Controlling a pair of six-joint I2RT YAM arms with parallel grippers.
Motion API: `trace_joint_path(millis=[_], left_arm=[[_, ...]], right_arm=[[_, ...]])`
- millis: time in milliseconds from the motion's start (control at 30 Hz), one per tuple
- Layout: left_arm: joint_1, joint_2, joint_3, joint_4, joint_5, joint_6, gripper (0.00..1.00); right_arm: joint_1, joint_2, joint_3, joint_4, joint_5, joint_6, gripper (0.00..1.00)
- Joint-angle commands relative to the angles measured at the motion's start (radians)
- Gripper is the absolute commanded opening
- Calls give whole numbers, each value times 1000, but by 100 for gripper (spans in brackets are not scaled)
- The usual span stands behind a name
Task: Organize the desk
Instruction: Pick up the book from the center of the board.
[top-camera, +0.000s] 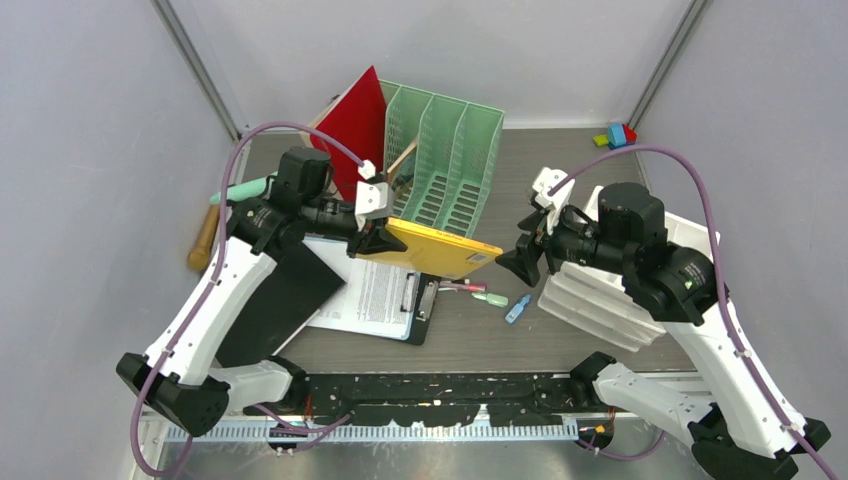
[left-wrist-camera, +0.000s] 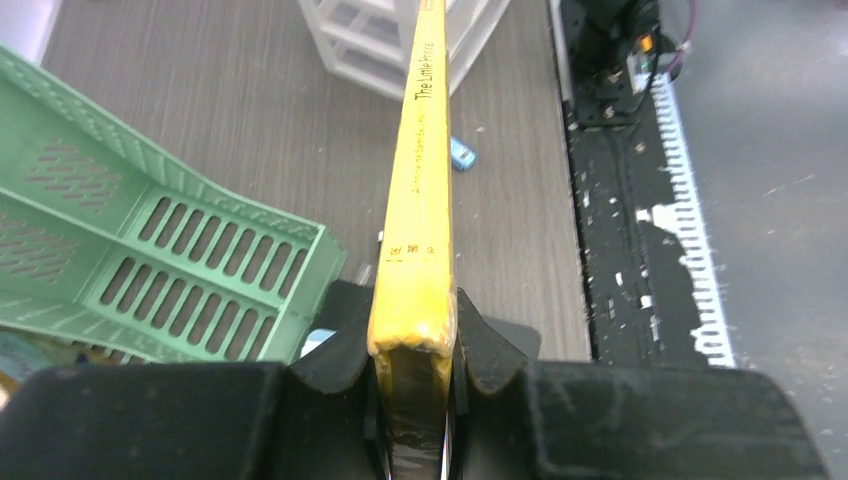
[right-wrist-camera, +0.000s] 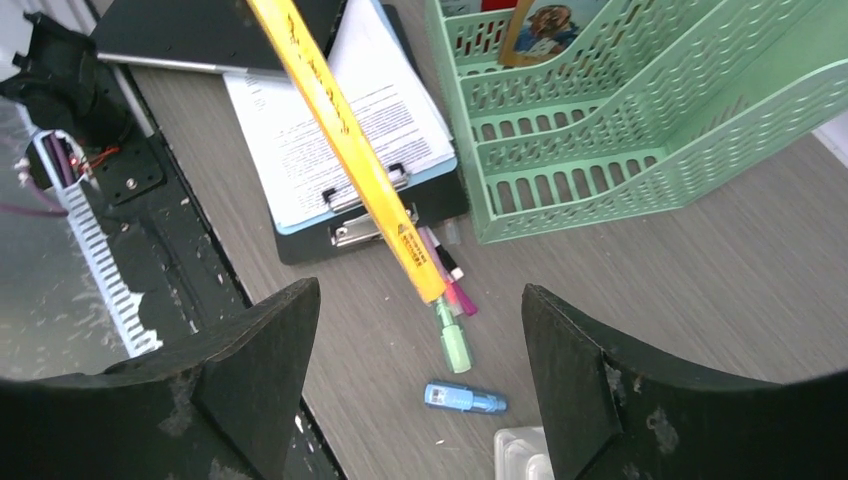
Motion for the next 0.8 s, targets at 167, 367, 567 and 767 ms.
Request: trace_joint_path(millis=[167, 367, 567, 767], left_arm=[[78, -82, -138, 456, 306, -428, 0], [98, -90, -232, 773, 356, -726, 0], [137, -73, -453, 1611, 327, -1295, 0], [139, -89, -469, 1501, 335, -1218, 0]], right_arm=[[-22, -74, -123, 43, -91, -52, 81], [-23, -85, -178, 99, -110, -45, 81], [-23, -57, -214, 170, -163, -9, 78], [-23, -5, -206, 223, -203, 15, 67]])
